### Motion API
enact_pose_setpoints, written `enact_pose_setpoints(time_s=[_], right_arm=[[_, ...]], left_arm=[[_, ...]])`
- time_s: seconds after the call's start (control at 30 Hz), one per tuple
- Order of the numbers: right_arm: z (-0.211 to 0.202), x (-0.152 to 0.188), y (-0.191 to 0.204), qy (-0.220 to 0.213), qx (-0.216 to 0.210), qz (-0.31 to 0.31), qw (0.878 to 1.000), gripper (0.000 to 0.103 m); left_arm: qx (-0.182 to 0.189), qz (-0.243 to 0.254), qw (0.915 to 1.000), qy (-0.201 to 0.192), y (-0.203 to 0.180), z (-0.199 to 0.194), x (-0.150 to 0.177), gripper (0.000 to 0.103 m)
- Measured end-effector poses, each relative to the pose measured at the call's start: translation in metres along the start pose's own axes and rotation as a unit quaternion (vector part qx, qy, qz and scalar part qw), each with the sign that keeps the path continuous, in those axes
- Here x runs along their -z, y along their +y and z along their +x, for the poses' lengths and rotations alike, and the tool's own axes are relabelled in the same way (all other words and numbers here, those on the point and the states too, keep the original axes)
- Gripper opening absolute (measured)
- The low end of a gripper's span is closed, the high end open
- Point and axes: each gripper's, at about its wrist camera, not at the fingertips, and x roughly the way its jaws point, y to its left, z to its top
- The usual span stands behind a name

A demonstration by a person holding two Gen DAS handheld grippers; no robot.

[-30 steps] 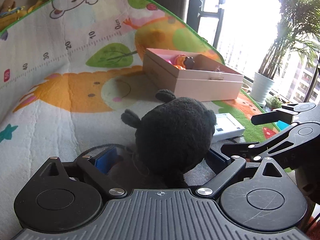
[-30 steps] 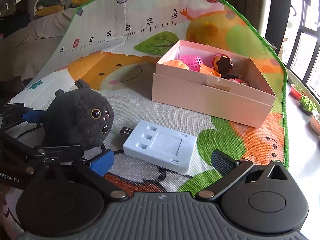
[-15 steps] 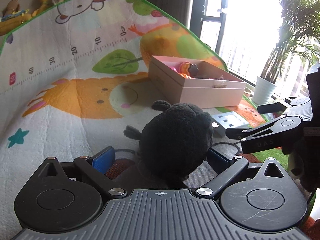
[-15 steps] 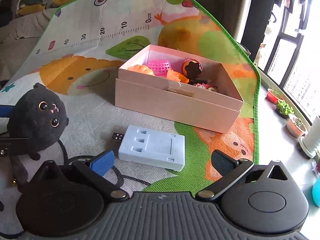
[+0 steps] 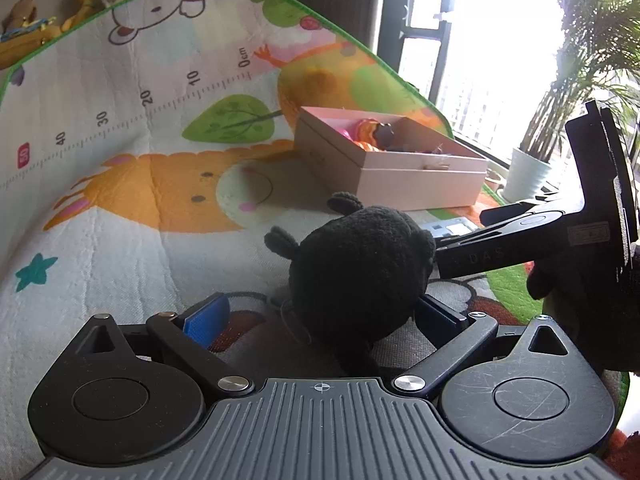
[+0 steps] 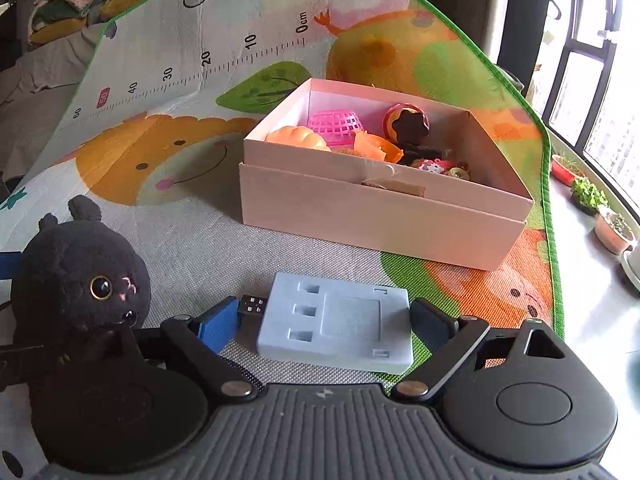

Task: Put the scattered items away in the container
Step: 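Grasp the white plastic case with the right tool while the left tool holds the plush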

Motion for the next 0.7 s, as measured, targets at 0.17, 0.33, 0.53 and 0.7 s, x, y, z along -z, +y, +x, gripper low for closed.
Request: enact_pose_setpoints(time_s=[0.17,0.33,0.53,0.7], right_arm=[[-0.015,0.012,-0.003,-0.001,0.002,-0.018,1.0,0.091],[-0.036,0.03,-0.01,0.001,0.0,-0.021,1.0,0.091],[-0.054,0.052,-0.017,-0.007,0.008,-0.03,1.0,0.091],[-0.058,0.059,-0.023,-0.013,-0.001,-0.018,1.0,0.092]], left_arm=[[0.009,-0.002,1.0,0.001,-0.002,0.001,-0.002,0.101],[0.008,0.009,0.9999,0.006,-0.01,0.003,-0.005,0.101],[0.004,0.021,0.9991,0.037,-0.022,0.016,-0.01,0.101],[-0.005,0.029,0.9982,0.052,-0.034,0.024,-0.014,0.101]])
